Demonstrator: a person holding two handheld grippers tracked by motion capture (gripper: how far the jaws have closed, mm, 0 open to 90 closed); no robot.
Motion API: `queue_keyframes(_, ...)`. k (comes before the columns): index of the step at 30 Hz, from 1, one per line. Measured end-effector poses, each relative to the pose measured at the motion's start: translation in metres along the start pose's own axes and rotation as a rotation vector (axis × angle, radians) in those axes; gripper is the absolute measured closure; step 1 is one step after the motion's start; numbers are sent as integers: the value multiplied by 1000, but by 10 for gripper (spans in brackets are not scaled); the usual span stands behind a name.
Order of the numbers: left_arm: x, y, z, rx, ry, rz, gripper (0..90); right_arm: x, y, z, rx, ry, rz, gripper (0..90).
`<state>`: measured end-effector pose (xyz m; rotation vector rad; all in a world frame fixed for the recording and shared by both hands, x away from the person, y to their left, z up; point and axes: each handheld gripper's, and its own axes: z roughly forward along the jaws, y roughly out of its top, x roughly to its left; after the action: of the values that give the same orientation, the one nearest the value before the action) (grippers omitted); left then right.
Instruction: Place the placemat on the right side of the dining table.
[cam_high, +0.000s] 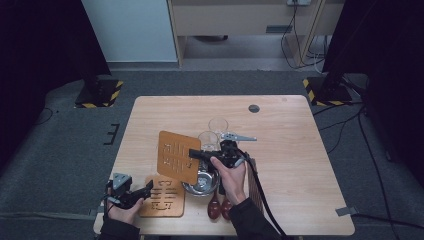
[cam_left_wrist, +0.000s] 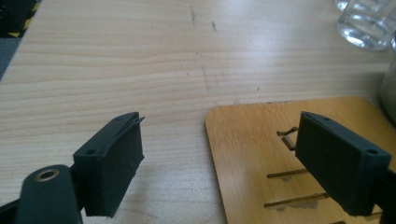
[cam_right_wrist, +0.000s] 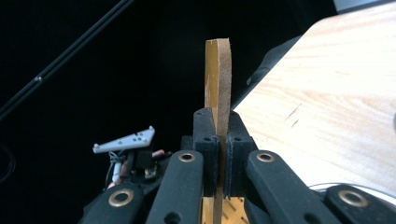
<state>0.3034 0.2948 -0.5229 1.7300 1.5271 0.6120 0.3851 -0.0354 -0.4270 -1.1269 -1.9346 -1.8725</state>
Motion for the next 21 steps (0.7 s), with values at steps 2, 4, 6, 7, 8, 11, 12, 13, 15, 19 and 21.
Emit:
queue_keyframes(2, -1, -1, 4, 22, 3, 9, 133, 0, 1, -1, -6, 3, 3, 870)
queue_keyframes(4, -1, -2, 6, 40, -1, 16, 120, 0, 3, -4, -15, -2, -2, 870)
queue_keyframes(6, -2, -3, 9, 56, -3, 26, 117, 0, 4, -5, -18, -3, -3, 870)
queue_keyframes(7, -1, -4, 11, 72, 1, 30, 113, 0, 6, -7, -27, -5, -3, 870)
queue_keyframes(8, -1, -4, 11, 72, 1, 30, 111, 0, 6, -7, -27, -5, -3, 870)
queue_keyframes(11, 0, -5, 13, 73, 1, 27, 93, 0, 10, -12, -42, -9, -6, 870)
queue_keyframes(12, 0, -5, 13, 73, 1, 27, 89, 0, 10, -12, -42, -9, -6, 870)
queue_keyframes(13, 0, -5, 13, 73, 2, 27, 87, 0, 12, -14, -51, -12, -7, 870)
queue_keyframes(15, 0, -5, 13, 72, 4, 24, 83, 0, 13, -16, -53, -15, -7, 870)
queue_keyframes(19, -2, -5, 14, 86, 11, 39, 49, -2, 19, -24, -77, -26, -8, 870)
queue_keyframes(21, -2, -5, 14, 84, 11, 36, 47, -2, 21, -28, -86, -28, -5, 870)
